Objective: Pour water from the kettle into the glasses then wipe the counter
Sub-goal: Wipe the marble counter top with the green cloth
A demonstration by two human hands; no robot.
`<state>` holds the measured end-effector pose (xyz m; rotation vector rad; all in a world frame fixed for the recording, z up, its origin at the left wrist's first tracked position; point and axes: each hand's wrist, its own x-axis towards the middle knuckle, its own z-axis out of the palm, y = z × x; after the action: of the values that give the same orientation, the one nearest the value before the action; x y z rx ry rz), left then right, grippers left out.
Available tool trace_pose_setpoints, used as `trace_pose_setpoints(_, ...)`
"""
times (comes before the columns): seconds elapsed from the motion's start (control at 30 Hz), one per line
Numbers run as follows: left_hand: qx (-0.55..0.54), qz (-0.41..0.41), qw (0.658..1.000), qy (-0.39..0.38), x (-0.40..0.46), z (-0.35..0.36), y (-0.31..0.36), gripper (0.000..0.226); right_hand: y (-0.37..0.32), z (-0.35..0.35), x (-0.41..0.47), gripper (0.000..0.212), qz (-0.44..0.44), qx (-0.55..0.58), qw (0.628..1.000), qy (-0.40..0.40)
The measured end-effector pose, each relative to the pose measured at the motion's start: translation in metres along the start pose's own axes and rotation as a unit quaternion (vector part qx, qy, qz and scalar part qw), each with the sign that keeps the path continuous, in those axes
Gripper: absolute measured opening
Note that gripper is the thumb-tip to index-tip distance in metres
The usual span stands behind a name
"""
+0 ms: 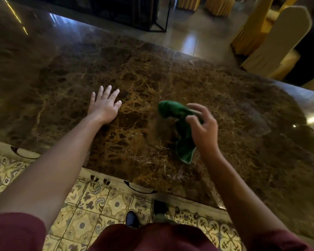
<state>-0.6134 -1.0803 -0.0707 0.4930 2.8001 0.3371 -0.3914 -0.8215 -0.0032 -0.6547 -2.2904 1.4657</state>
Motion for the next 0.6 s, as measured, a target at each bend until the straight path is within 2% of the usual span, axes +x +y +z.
trace_pose_setpoints(0.07,-0.005,0.000,1.000,-0.004,-0.001,0.000,0.000,0.058,0.013,-0.017,0.028,0.056,0.085,-0.049,0.994,0.055)
trace_pose_setpoints(0.13,-0.005,0.001,1.000,-0.003,-0.001,0.000,0.000,0.058,0.025,-0.034,0.046,0.072,0.146,-0.130,0.978,0.073)
trace_pose_setpoints(0.17,-0.004,0.001,1.000,-0.003,-0.001,0.000,0.000,0.058,0.029,-0.041,0.050,0.074,0.145,-0.158,0.972,0.098)
trace_pose_setpoints(0.27,0.002,0.002,1.000,0.004,0.000,0.002,-0.002,0.058,0.033,-0.049,0.048,0.068,0.071,-0.175,0.961,0.201)
trace_pose_setpoints(0.3,0.006,0.003,1.000,0.007,0.000,0.003,-0.002,0.058,0.036,-0.044,0.047,0.063,0.043,-0.192,0.958,0.208)
trace_pose_setpoints(0.37,0.010,0.004,1.000,0.011,0.001,0.004,-0.002,0.058,0.048,-0.030,0.045,0.051,0.013,-0.285,0.945,0.160)
trace_pose_setpoints(0.43,0.011,0.004,1.000,0.012,0.001,0.005,-0.002,0.058,0.062,-0.019,0.049,0.058,0.036,-0.364,0.924,0.108)
trace_pose_setpoints(0.5,0.013,0.004,1.000,0.014,0.001,0.006,-0.003,0.058,0.072,-0.017,0.062,0.069,0.074,-0.345,0.928,0.118)
trace_pose_setpoints(0.6,0.014,0.000,1.000,0.014,0.001,0.006,-0.002,0.058,0.076,-0.015,0.090,0.069,0.076,-0.303,0.941,0.130)
